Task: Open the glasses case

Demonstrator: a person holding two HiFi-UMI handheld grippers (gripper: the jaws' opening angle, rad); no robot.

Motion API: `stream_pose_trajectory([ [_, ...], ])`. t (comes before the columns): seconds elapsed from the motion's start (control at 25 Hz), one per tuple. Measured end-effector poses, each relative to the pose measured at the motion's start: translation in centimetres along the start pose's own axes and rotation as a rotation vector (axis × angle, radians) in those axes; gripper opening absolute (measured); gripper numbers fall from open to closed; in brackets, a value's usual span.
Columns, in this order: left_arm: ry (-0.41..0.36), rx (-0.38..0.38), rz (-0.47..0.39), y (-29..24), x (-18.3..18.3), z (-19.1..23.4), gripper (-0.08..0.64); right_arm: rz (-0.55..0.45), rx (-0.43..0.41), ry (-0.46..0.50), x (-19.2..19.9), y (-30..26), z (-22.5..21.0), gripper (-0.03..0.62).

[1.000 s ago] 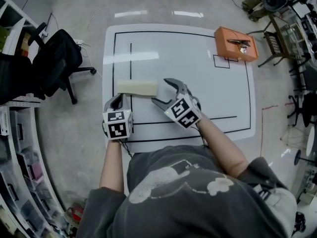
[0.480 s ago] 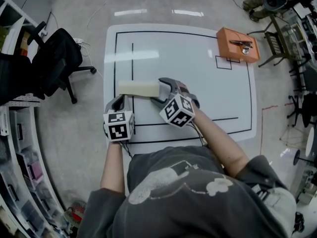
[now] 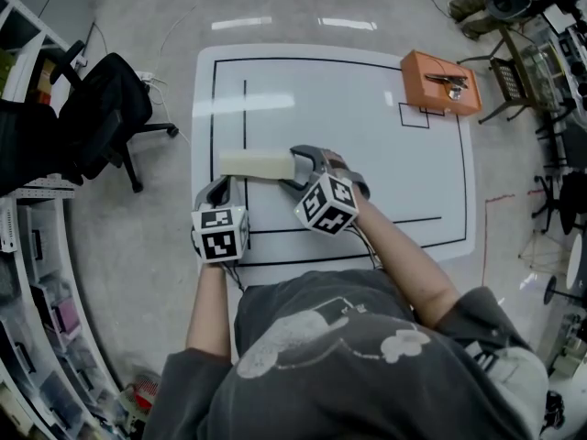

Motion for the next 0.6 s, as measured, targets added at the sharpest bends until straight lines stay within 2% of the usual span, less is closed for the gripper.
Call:
stream_pose_trajectory([
  [0.24, -0.003, -0.002, -0.003, 0.0, 0.1, 0.0, 0.003, -0.002, -0.031, -0.024, -0.1, 0.2, -0.3, 0.281],
  [0.6, -0.013, -0.006, -0.007, 0.0, 0.1, 0.1, 0.003, -0.03, -0.016, -0.063, -0.4, 1.1, -0.8, 0.259],
])
Point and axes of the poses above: the fingertips, and each gripper's own axes: y backward along the fingers, z to its left, x out of its underside, the point moved 5 cm from there along y, backward along the fingers, and after that the axes turned 14 degrees about y, right-handed, at the moved point
